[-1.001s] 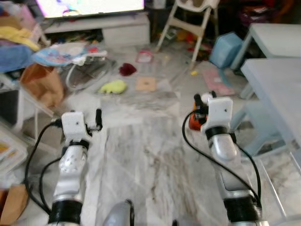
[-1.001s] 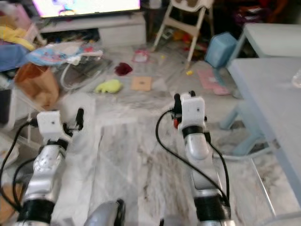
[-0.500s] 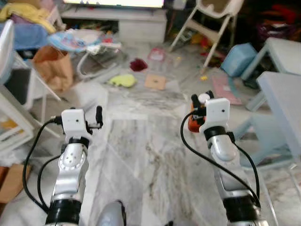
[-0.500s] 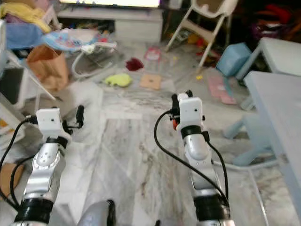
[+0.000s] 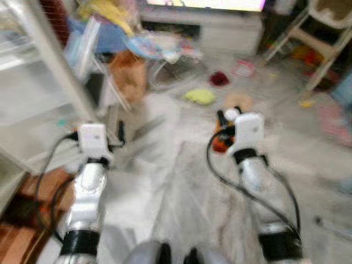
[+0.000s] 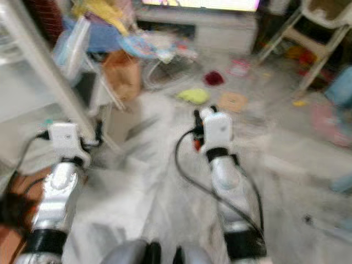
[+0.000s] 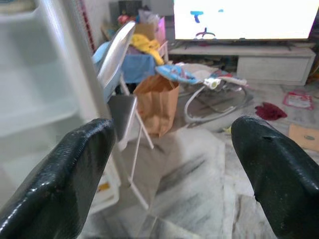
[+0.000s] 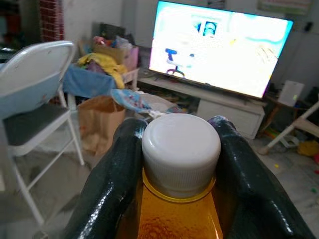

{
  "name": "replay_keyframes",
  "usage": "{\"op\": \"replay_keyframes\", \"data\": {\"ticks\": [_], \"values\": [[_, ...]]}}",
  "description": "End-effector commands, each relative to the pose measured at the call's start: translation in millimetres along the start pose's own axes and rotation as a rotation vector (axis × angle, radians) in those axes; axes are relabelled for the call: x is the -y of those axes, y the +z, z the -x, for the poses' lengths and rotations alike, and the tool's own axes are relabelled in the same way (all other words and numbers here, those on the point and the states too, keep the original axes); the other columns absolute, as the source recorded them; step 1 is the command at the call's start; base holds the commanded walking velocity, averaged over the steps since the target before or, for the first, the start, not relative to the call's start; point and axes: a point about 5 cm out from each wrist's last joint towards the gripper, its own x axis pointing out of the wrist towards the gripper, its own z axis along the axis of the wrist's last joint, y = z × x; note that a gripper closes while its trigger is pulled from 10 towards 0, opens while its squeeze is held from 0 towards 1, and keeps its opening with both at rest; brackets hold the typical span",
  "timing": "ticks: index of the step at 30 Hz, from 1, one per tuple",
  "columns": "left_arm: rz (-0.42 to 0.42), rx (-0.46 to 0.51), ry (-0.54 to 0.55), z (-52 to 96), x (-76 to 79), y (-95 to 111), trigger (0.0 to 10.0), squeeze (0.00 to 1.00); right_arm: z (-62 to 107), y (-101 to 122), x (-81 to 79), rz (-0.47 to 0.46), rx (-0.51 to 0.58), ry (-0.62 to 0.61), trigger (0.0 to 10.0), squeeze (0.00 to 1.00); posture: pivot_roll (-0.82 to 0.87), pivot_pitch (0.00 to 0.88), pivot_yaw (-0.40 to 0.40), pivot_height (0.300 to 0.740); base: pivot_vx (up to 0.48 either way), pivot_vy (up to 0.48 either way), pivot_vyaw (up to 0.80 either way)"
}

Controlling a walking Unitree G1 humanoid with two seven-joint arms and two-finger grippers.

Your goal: Restocking fridge

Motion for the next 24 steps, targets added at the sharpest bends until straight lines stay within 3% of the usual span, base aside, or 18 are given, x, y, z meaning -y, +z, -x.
{"op": "replay_keyframes", "data": {"ticks": [1, 19, 24], "values": [[-0.015, 0.009, 0.01, -1.0, -2.7, 2.7, 10.0, 0.0, -3.6, 9.9, 0.6, -0.014, 0.05, -0.006, 10.0, 0.0, -0.01, 0.063, -0.016, 0.74, 0.0, 0.48, 0.79], [-0.004, 0.011, -0.024, -3.2, 5.4, 3.5, 10.0, 0.0, -8.4, 11.4, -4.2, -0.022, 0.055, 0.019, 10.0, 0.0, -0.01, 0.058, -0.017, 0.74, 0.0, 0.46, 0.79], [0.003, 0.015, -0.036, -3.8, 5.9, 4.1, 10.0, 0.0, -9.0, 9.1, -4.4, -0.05, 0.04, 0.006, 10.0, 0.0, -0.01, 0.059, -0.015, 0.74, 0.0, 0.48, 0.0]]}}
